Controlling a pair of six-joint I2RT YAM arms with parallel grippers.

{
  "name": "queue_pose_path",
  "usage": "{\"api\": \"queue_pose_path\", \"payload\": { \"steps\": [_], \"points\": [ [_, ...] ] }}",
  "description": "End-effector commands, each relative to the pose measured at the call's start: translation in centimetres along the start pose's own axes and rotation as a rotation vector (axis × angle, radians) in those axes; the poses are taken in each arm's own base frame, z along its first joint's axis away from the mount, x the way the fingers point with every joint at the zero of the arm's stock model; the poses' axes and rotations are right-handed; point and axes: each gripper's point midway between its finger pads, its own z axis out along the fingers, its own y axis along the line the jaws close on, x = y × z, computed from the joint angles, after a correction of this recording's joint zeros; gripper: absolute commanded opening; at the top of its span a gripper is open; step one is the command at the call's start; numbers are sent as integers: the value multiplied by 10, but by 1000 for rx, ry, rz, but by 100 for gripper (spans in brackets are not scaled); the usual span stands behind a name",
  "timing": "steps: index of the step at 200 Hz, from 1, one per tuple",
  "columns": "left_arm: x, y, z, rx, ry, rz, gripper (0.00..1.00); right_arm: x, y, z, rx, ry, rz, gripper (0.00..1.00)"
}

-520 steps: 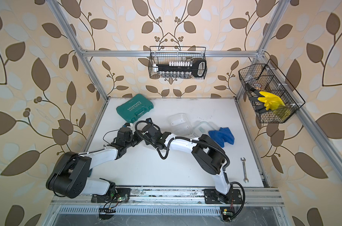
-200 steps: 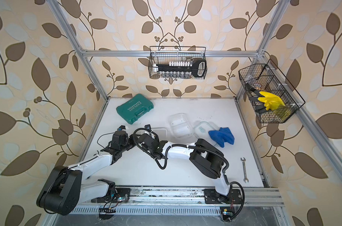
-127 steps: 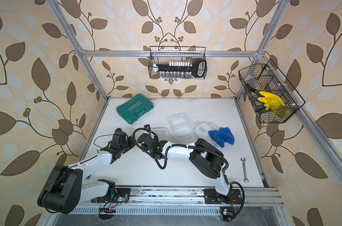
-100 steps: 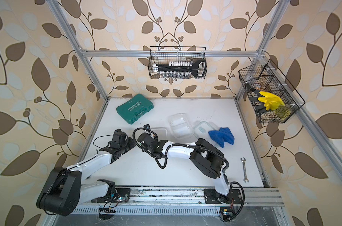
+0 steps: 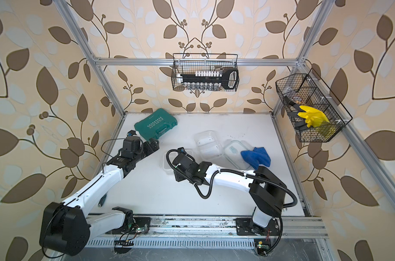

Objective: Wipe the insides of the lunch boxes
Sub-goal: Open the fastener of the lunch box, then adjust the lunch box at the center of the board.

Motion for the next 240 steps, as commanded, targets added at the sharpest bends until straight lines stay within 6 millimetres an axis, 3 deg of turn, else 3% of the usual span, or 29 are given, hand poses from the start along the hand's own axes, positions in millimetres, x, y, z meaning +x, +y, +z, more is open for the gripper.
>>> {"api": "queue_pose_path", "payload": {
  "steps": [1, 26, 46, 87, 127, 176, 199, 240],
  "points": [
    [14, -16, 25, 70, 146, 80, 99, 10, -30, -12, 40, 22, 76, 59],
    [33, -21, 45, 143, 210, 84, 99, 16, -61, -19, 58, 10, 157, 63],
    [46, -21, 57, 188, 239, 87, 99, 21, -72, -12, 26, 33, 214, 67],
    [62, -23, 63, 227, 297, 105, 98, 15, -59, 7, -34, 44, 237, 70],
    [79, -30, 63, 297, 351, 110, 89, 4, -47, 20, -72, 33, 265, 70],
    [108, -16, 42, 311, 391, 77, 82, -17, -33, 46, -89, 38, 254, 67],
    [108, -16, 24, 327, 363, 69, 81, -28, -27, 62, -95, 53, 245, 66],
    [126, -9, 2, 315, 370, 20, 81, -48, -16, 90, -115, 70, 241, 65]
  ]
}}
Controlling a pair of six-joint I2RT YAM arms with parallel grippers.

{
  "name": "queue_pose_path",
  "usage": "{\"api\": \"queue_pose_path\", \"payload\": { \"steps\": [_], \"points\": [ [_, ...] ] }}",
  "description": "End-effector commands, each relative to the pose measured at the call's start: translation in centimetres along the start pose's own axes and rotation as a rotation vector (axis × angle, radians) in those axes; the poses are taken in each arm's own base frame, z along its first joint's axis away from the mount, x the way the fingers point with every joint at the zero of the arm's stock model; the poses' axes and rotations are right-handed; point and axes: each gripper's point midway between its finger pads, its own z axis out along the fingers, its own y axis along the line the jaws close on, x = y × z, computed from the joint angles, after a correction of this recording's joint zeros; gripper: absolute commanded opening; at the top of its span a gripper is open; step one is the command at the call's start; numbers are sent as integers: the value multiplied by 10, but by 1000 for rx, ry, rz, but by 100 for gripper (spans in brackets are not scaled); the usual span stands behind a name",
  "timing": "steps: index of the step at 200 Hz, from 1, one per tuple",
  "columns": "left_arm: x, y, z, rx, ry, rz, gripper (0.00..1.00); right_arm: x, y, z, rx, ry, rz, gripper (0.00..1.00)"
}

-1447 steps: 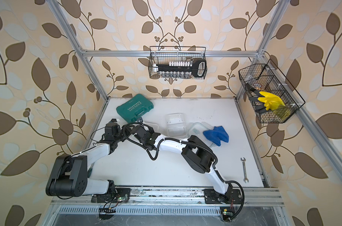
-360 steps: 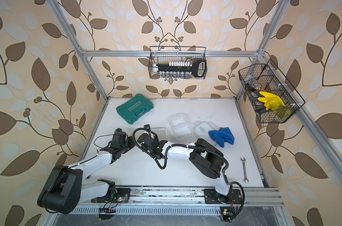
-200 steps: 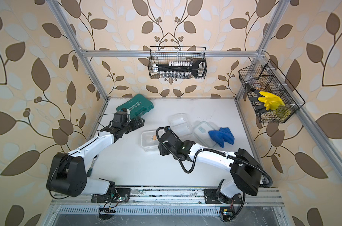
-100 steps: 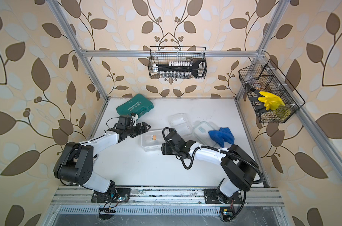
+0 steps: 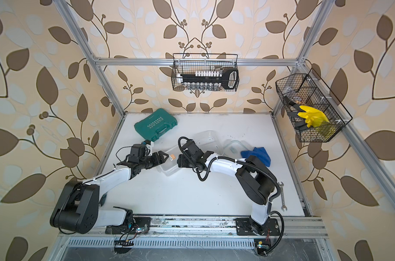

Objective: Wipe the insides of the lunch boxes
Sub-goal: Adjust the lunch box at the center of the board.

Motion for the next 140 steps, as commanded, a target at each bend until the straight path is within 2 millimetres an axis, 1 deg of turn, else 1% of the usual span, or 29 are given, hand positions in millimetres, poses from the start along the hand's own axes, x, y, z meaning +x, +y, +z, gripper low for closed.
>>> {"api": "queue_pose_path", "payload": {
  "steps": [1, 30, 53, 65, 95, 120, 140],
  "points": [
    [24, -32, -11, 137, 65, -21, 81, -5, 26, 19, -69, 24, -38, 65],
    [40, -28, -18, 136, 83, -62, 81, -18, 35, 37, -72, 36, -46, 65],
    [52, -26, -23, 142, 90, -90, 80, -26, 32, 48, -71, 45, -34, 65],
    [56, -27, -25, 146, 94, -95, 81, -27, 30, 53, -74, 54, -23, 65],
    [60, -30, -29, 155, 94, -96, 81, -28, 28, 62, -82, 69, -8, 65],
    [58, -27, -33, 115, 90, -92, 81, -31, 21, 59, -68, 65, 0, 66],
    [48, -20, -44, 25, 65, -83, 84, -37, 7, 46, -51, 51, 41, 67]
  ]
}}
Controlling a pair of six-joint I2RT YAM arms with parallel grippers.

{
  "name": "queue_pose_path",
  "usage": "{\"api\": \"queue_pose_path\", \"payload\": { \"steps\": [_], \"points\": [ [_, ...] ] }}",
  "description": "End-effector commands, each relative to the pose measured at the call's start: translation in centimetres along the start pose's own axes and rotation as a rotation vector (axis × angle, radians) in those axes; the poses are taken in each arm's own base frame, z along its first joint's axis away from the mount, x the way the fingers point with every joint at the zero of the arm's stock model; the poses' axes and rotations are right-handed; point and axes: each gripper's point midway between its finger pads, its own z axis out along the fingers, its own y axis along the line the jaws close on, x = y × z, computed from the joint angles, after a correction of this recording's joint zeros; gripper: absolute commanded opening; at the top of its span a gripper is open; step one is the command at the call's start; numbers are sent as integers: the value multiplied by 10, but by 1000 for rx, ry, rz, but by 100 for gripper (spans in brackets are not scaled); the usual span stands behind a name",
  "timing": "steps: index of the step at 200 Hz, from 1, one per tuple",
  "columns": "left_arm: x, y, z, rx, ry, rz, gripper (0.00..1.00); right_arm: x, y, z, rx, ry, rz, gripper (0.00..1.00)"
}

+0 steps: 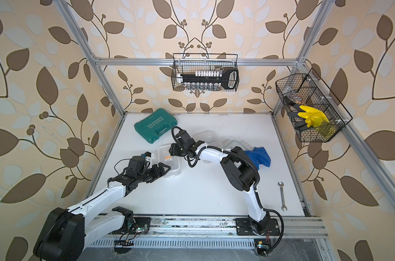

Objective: Wipe the insides of the lunch boxes
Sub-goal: Adjust the lunch box at the center of the board, then open the fastener of the lunch box.

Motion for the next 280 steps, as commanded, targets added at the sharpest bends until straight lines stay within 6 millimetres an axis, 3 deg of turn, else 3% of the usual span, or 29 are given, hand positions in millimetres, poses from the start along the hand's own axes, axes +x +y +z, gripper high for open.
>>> {"api": "queue_pose_path", "payload": {
  "steps": [1, 53, 77, 100, 146, 202, 240, 280],
  "points": [
    [-17, -9, -16, -51, -51, 26, 84, 12, -22, -6, 37, 53, 39, 67],
    [-63, -33, -55, -130, -214, 78, 93, 5, -25, -70, 17, -43, 97, 69],
    [-82, -47, -53, -129, -232, 126, 97, 13, -30, -88, -31, -96, 200, 70],
    [-96, -55, -35, -141, -184, 155, 98, 25, -34, -96, -83, -132, 294, 70],
    [-94, -47, 2, -138, -92, 136, 97, 43, -31, -89, -153, -196, 372, 70],
    [-97, -17, -30, -256, -247, 74, 99, 49, -25, -82, -111, -175, 291, 70],
    [-84, 2, -10, -130, -184, -61, 99, 48, -7, -77, -79, -150, 154, 70],
    [-85, 3, 6, 16, -196, -98, 99, 45, 3, -61, 12, -112, -2, 70]
  ]
}}
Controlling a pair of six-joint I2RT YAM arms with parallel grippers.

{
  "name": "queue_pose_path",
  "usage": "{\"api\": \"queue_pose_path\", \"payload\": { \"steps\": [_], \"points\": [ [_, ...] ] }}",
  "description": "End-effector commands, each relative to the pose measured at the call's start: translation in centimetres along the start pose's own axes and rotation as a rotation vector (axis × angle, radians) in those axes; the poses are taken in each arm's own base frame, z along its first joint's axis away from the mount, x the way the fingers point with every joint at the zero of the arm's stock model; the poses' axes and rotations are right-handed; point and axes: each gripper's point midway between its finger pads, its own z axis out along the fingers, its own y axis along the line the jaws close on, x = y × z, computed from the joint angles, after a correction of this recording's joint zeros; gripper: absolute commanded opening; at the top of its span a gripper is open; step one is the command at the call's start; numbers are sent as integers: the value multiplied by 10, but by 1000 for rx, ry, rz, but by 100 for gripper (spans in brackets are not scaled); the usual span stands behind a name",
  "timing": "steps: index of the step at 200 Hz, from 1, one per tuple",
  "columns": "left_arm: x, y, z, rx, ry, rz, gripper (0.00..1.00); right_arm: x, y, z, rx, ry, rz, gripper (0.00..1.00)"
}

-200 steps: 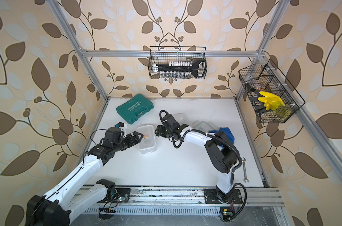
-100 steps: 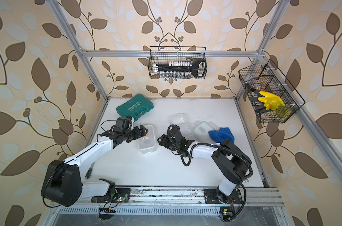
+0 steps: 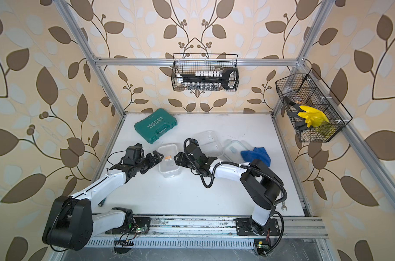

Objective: Wipe the insides of the lunch boxes
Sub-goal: Open the fastener of the lunch box.

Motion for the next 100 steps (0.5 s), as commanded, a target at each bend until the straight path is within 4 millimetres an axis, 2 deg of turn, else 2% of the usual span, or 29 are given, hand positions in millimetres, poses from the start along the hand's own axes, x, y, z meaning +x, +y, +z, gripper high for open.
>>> {"api": "queue_pose_path", "payload": {
  "steps": [1, 63, 100],
  "points": [
    [-12, -32, 2, 187, -35, -2, 99, 8, -12, 10, 90, 34, -120, 70],
    [-16, -44, 1, 330, -104, 24, 97, 26, -27, 29, 136, 101, -146, 67],
    [-9, -32, 7, 368, -120, -55, 93, 32, -31, 28, 183, 82, -161, 65]
  ]
}}
